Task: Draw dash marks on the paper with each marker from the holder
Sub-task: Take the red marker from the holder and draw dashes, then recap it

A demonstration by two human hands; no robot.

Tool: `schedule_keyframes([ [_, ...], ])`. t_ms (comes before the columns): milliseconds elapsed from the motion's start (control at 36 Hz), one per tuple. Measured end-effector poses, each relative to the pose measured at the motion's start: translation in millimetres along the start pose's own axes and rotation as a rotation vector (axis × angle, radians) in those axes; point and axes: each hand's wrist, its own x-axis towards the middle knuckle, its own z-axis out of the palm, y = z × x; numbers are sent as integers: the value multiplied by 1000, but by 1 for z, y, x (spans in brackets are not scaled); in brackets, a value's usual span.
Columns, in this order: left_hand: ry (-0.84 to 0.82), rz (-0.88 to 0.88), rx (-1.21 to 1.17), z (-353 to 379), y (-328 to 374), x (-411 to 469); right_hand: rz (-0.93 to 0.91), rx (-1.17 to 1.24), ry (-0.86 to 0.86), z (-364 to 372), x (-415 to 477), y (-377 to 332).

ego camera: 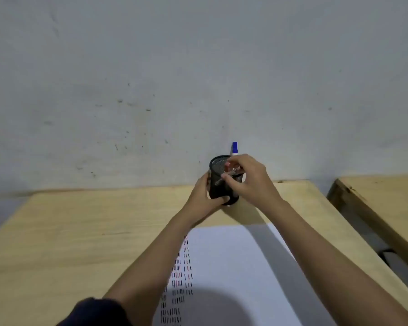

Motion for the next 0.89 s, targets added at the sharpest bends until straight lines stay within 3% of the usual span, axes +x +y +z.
schedule_keyframes([
  [111,44,-25,-84,10,0,5,-31,-92,1,2,3,2],
  [278,101,-63,-104,15,-8,7,-25,-46,-2,4,6,7],
  [500,148,-71,100,14,-6,10,39,106,122,-4,5,-4],
  [694,184,-110,177,14,8,5,-78,131,283,-28,-1,-39],
  [889,209,-165,48,1,34,-22,-182,111,351,-46,-18,-74],
])
